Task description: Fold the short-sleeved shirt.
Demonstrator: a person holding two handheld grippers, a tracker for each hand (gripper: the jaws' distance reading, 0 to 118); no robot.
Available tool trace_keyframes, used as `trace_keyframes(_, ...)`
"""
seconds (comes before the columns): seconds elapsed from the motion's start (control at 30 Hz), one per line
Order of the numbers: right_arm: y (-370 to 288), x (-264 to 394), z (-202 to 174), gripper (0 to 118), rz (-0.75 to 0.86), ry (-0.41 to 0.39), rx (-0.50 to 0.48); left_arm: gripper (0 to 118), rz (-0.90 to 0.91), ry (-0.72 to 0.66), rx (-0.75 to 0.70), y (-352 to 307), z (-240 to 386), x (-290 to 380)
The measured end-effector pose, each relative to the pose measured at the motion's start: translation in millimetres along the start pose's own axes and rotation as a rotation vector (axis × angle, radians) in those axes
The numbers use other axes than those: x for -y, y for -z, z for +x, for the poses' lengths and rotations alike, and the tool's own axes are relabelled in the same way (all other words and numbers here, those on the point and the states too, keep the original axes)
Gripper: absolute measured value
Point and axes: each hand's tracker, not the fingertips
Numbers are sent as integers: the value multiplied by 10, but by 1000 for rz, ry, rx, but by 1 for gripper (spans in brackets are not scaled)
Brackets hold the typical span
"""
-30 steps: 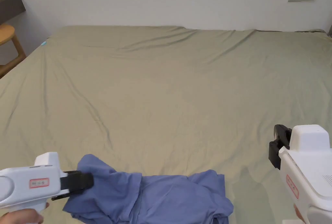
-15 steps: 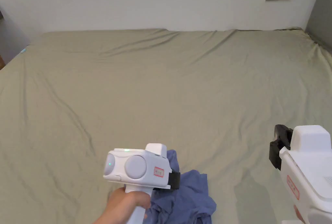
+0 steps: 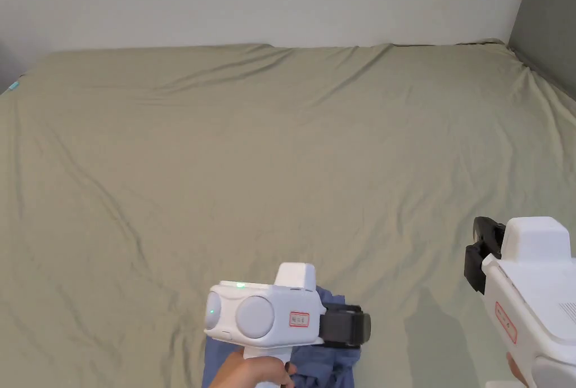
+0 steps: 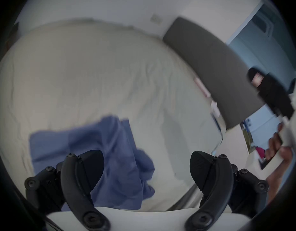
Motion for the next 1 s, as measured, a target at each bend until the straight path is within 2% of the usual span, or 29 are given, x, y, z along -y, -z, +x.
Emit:
trace_keyframes(0.1,-13,-41,-39,1,11,-2,-8,108,216,68,-92,-332,-37,13)
trace_keyframes(0.17,-24,-59,-56,1,19,-4,-12,108,287,103,-188,-461,-86,44)
trace_keyframes(0.2,-26,-64,-61,1,22,-6,-15,104,314,108,-234,-501,-126,64)
trace_keyframes(0.23,-31,-65,-63,1,23,-6,-17,91,343,107,-258,-532,-171,92)
trace_keyframes(0.27,-28,-65,-67,1,23,-6,-19,66,348,109,-275,-522,-227,117)
trace_keyframes(0.3,-24,-64,-70,1,21,-6,-21,16,326,101,-286,-486,-261,129)
trace_keyframes(0.33,-19,-61,-72,1,20,-7,-22,2,296,93,-341,-469,-315,159)
trace_keyframes(0.4,-18,-50,-77,1,16,-9,-21,0,281,70,-263,-430,-460,255)
trace_keyframes(0.53,2,-10,-56,1,5,-9,-21,0,242,79,-291,-150,-530,454)
trace_keyframes(0.7,25,44,10,1,-11,-6,-13,0,161,33,-204,304,-359,645)
trace_keyframes(0.93,57,117,130,1,-36,-9,11,0,42,96,-135,811,5,935)
trace_keyframes(1.0,62,129,154,1,-42,-9,16,0,46,132,-189,882,53,959)
